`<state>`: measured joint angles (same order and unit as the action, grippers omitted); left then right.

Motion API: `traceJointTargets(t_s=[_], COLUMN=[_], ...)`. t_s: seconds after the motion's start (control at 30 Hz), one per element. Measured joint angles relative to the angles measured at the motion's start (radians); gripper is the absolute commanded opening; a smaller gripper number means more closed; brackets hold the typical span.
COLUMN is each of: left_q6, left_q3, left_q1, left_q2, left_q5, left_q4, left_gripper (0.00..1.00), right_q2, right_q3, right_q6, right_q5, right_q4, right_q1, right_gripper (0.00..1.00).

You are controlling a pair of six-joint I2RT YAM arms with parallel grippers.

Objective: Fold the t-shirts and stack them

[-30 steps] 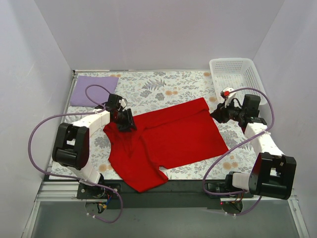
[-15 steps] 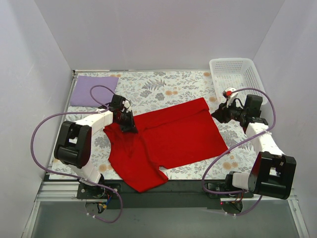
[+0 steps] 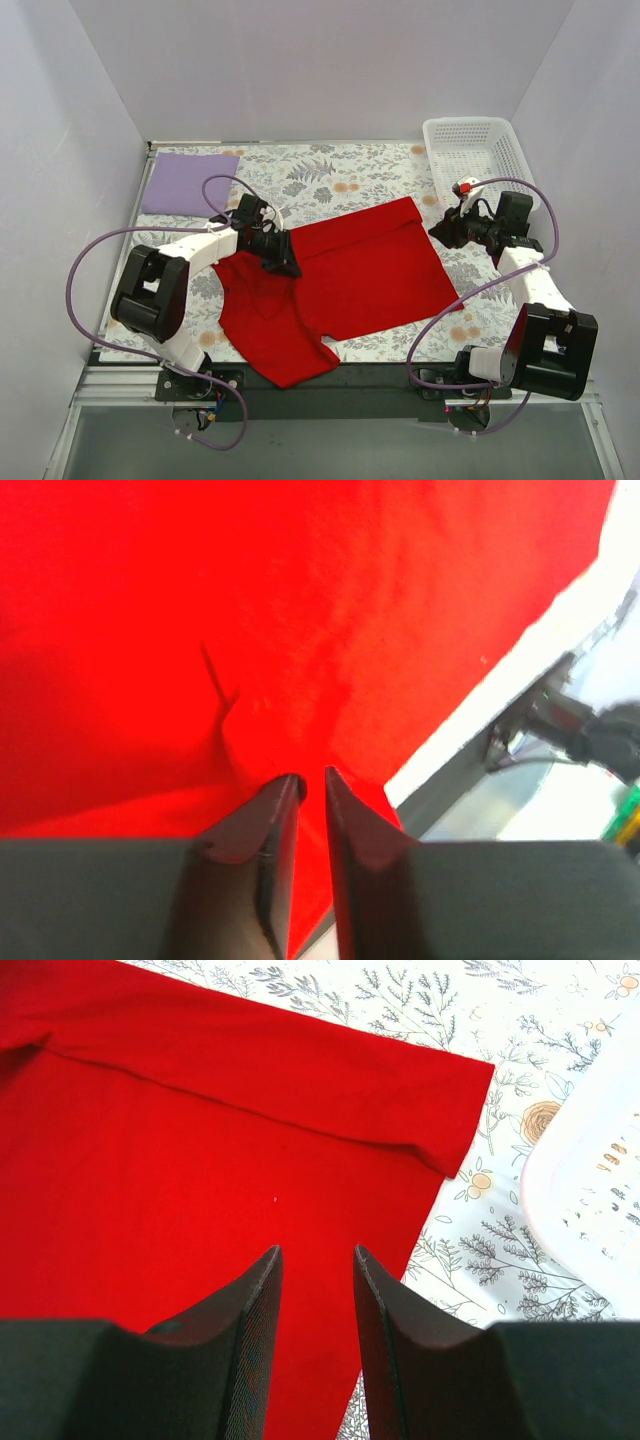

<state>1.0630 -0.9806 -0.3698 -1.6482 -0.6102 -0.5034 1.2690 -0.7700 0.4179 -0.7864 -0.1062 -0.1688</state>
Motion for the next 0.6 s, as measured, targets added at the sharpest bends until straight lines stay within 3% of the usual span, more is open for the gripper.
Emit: traceJointTargets(t_s=[0.2,0.27,0.37,0.47,0.6], left_q6=[-0.015,-0.019,0.004,0.020,0.019], left_q3=[0.005,0.006,0.014,0.027,0.028], left_q1=[-0.033,-0.032,-0.023,0.014,0.044], left_q2=[0.012,0.060,0.191,0.322,0.350], left_q5=[-0.016,0.042,0.179,0.270,0.280], left_q4=[-0.012,-0.014,0.003,0.043,0.083], left_gripper=[0.32,0.53,0.72,0.70,0.65], right_q2=[0.002,0.002,0.002,0.002,0.002], right_q3=[0.000,0.000,0.000,0.000,0.000], right_q6=[0.000,0.000,0.000,0.000,0.000], right_q5=[-0.002,-0.003,-0.004,-0.006,-0.012], right_q4=[0.000,-0.001,-0.003,-0.004,-0.006], right_q1=[-0.009,-0.012,-0.014,-0.015,-0.022], right_gripper=[0.42,0.41,0.42,0.42,0.42])
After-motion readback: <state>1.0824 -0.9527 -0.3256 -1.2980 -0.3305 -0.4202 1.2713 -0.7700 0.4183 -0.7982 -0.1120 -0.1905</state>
